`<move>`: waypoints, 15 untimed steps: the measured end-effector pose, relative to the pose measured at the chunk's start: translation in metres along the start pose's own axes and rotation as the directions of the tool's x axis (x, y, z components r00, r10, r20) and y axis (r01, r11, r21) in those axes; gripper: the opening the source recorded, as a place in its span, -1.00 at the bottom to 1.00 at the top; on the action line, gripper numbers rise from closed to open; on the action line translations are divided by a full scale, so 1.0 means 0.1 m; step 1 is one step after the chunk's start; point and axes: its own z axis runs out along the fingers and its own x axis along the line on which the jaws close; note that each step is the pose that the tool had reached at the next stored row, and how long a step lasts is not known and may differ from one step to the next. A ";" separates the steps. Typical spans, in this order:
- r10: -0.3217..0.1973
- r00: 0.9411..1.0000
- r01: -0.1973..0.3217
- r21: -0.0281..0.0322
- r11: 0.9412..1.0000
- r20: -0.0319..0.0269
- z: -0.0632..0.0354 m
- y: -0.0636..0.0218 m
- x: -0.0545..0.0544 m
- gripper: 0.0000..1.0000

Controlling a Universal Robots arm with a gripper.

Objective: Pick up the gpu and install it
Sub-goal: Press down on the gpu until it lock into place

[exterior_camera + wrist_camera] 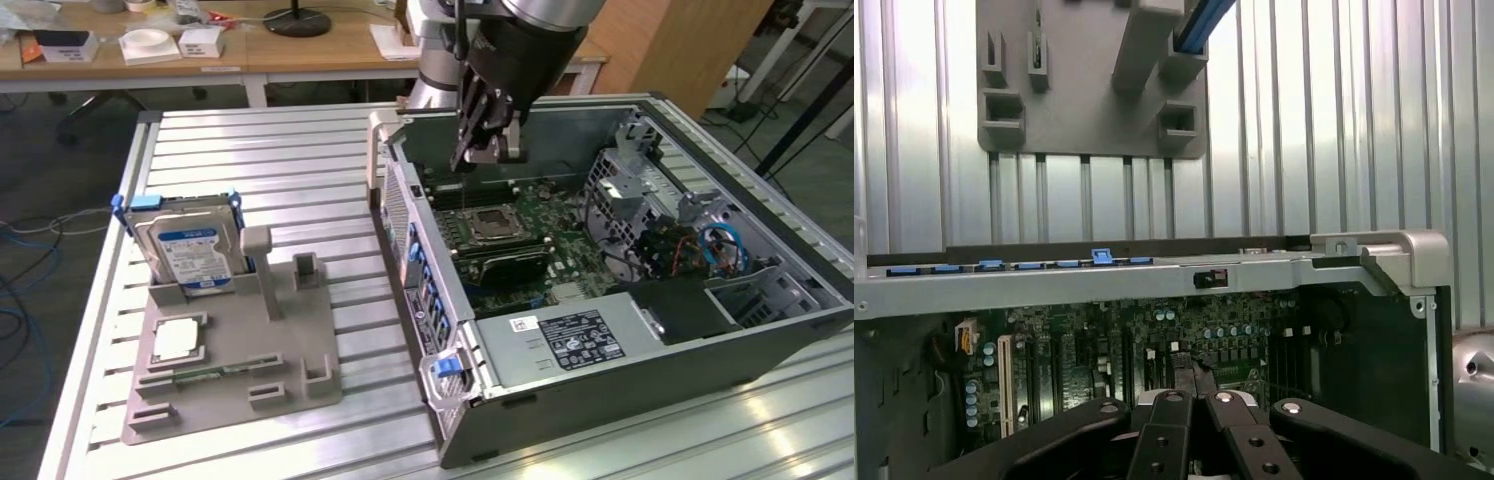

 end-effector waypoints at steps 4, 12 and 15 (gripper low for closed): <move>0.000 1.000 0.000 0.000 1.000 0.000 0.000 0.000 0.00 -0.79; 0.000 1.000 0.000 0.000 1.000 0.001 -0.001 -0.001 0.00 -0.79; 0.000 1.000 0.000 0.000 1.000 0.001 0.000 -0.001 0.00 -0.79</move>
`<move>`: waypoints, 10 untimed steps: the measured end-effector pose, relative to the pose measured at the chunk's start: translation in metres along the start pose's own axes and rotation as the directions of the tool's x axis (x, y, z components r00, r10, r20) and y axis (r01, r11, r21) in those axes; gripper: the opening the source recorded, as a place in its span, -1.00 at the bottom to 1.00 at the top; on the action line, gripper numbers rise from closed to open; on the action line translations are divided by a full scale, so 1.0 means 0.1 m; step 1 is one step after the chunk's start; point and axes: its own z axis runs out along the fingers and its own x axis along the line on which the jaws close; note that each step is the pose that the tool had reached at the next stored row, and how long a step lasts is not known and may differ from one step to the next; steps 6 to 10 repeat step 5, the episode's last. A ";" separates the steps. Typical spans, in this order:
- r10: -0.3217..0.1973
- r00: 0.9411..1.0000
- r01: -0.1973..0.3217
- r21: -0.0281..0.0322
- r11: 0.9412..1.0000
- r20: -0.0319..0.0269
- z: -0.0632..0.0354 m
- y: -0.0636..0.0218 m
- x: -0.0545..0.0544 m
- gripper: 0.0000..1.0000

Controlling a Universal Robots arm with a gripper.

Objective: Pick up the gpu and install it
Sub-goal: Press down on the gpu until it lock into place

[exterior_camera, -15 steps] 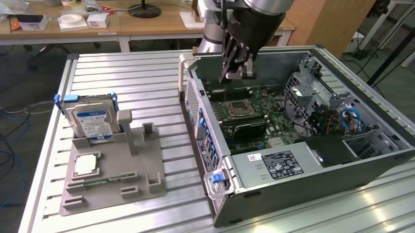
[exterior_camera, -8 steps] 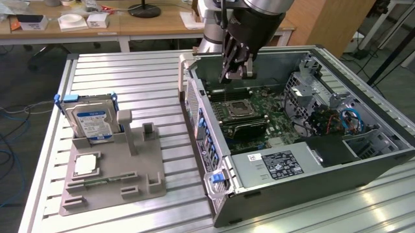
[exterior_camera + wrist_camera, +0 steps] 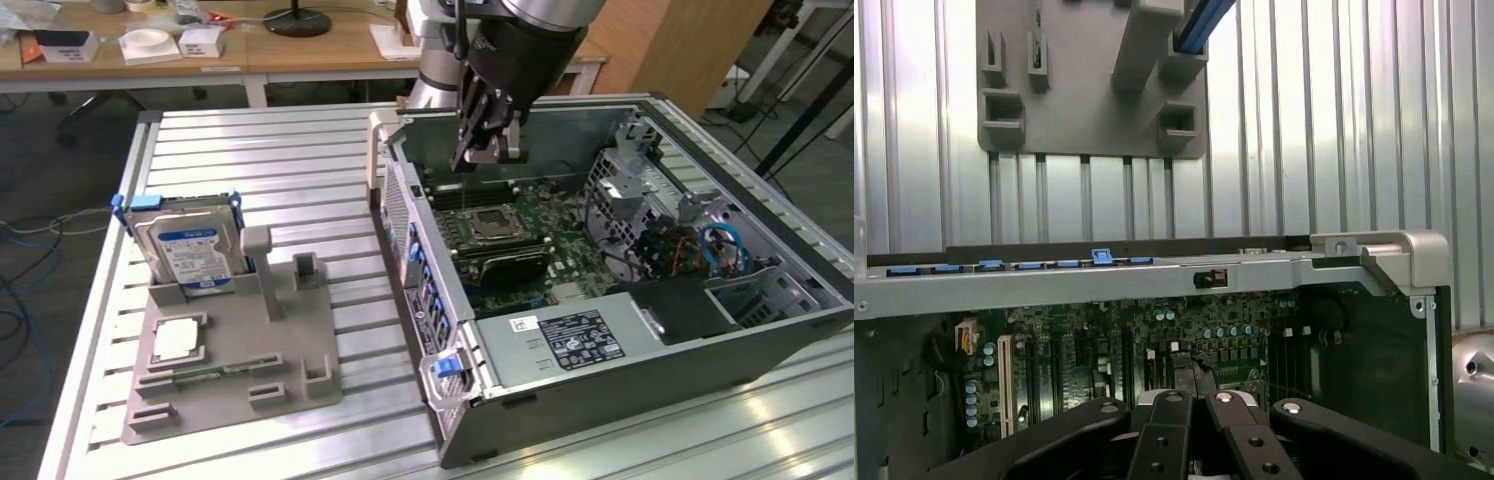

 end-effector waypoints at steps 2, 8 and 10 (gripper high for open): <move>0.000 1.000 0.000 0.000 1.000 0.000 0.000 0.000 0.00 -0.79; 0.000 1.000 0.000 0.000 1.000 0.000 0.000 0.000 0.00 -0.79; 0.000 1.000 0.000 0.000 1.000 0.000 0.000 0.000 0.00 -0.79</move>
